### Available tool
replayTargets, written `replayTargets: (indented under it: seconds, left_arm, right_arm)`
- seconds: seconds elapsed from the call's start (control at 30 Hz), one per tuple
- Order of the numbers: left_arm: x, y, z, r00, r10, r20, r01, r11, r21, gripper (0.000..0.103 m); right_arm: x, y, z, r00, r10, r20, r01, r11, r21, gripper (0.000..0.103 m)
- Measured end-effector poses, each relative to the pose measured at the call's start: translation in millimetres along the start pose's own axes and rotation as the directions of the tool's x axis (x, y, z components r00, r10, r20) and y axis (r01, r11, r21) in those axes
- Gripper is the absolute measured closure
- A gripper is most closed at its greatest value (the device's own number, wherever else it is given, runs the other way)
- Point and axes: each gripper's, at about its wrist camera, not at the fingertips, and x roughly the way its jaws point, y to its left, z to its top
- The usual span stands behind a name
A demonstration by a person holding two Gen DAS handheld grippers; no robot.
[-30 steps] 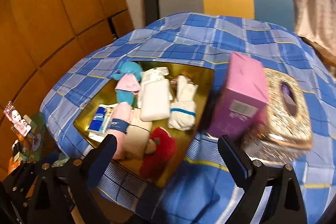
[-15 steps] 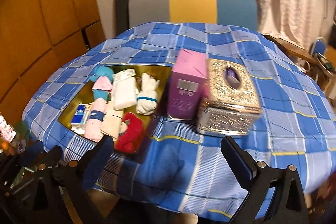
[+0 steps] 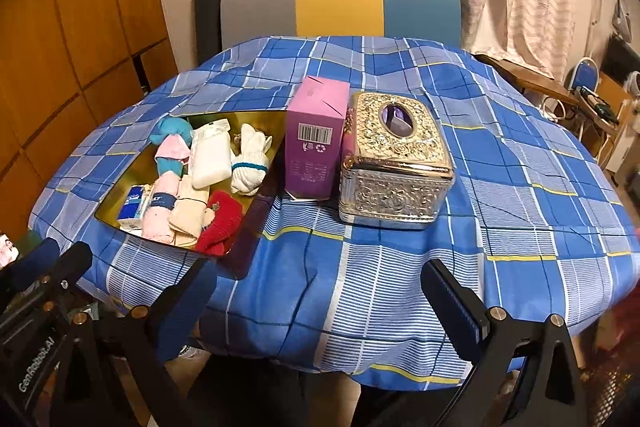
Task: Organize soft objects
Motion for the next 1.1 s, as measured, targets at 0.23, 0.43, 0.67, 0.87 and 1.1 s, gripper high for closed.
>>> replayTargets:
  seconds: [0.23, 0.43, 0.67, 0.87, 1.1]
  left_arm:
    - [-8, -1, 1, 1.000, -0.013, 0.028, 0.013, 1.000, 0.000, 0.060]
    - [-9, -1, 0, 0.999, -0.030, 0.028, 0.030, 1.000, -0.004, 0.060]
    - [-10, -4, -2, 0.999, -0.030, 0.034, 0.030, 0.999, 0.011, 0.060]
    - [-8, -3, -2, 0.999, -0.038, 0.019, 0.038, 0.999, -0.004, 0.060]
    - [-8, -2, -2, 0.999, -0.037, 0.023, 0.037, 0.999, -0.004, 0.060]
  right_arm:
    - [-9, -1, 1, 0.999, -0.042, 0.016, 0.041, 0.999, 0.019, 0.000]
    - [-17, -5, 4, 0.999, -0.031, 0.033, 0.029, 0.998, 0.053, 0.000]
    - [-22, -8, 6, 0.998, -0.040, 0.055, 0.037, 0.998, 0.060, 0.000]
    - [-24, -8, 6, 0.997, -0.044, 0.065, 0.041, 0.998, 0.053, 0.000]
    - [-24, -7, 6, 0.997, -0.045, 0.064, 0.042, 0.998, 0.047, 0.000]
